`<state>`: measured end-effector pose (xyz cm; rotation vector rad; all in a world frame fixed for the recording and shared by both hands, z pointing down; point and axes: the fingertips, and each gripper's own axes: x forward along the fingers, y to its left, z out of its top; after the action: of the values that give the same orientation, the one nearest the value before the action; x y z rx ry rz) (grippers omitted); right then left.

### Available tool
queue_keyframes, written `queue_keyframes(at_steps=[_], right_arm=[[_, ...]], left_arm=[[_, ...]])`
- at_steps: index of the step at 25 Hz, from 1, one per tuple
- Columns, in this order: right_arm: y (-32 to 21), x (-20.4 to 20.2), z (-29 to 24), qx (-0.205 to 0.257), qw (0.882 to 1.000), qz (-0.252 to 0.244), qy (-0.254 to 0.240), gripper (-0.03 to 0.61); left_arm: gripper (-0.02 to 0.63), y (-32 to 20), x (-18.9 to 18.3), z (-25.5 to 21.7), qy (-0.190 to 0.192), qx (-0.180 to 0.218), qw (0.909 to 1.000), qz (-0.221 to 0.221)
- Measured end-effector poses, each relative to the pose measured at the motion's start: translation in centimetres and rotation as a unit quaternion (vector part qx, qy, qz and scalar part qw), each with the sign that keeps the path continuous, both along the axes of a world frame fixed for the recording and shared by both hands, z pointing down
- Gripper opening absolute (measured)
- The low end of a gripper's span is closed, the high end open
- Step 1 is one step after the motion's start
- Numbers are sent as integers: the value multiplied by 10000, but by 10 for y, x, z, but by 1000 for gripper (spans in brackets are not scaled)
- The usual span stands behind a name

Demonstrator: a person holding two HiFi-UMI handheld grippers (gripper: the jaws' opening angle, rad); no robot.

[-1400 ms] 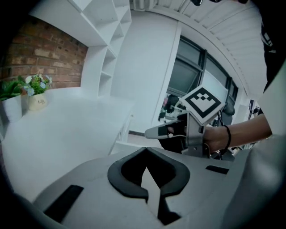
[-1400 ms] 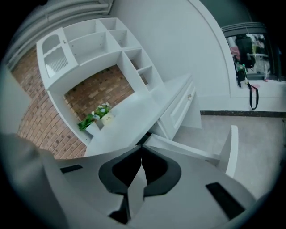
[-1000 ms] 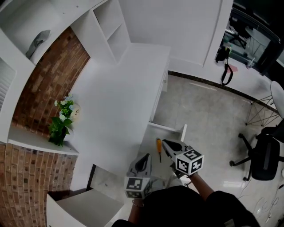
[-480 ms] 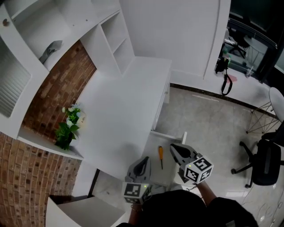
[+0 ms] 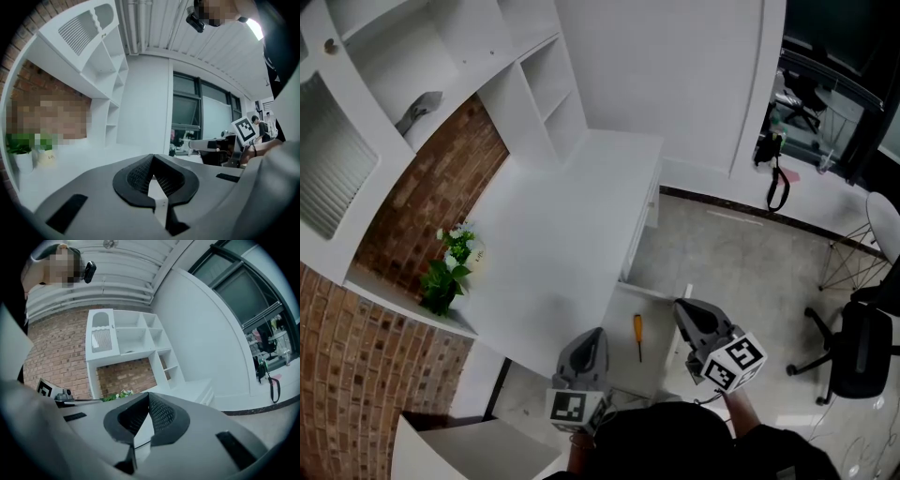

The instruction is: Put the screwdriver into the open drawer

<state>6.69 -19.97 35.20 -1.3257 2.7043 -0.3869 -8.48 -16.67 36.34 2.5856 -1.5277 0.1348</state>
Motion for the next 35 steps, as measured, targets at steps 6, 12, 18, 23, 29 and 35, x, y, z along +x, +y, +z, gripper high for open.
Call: queue_keyframes(at_steps=[6,12,18,23,29,35], right_arm=[[5,14,-18,270,9996,115,44,15],[6,24,-23,330,9992,204,3,15],[7,27,-24,345,9991,227,25,15],[6,26,-23,370,9989,218,186,15],[6,29,-21,359,9989,233,191,15],[6,32,-21,353,9989,265,172,15]], left_arm=[[8,3,-9,-15,-42,211,9996,-178],[9,2,-10,-30,-21,325,9990,-292],[8,4,-10,-33,13,352,9989,-325],[9,3,-12,-32,-42,369,9987,-336],[8,3,-13,-31,-69,366,9986,-365],[8,3,-14,-31,-68,336,9987,-388]])
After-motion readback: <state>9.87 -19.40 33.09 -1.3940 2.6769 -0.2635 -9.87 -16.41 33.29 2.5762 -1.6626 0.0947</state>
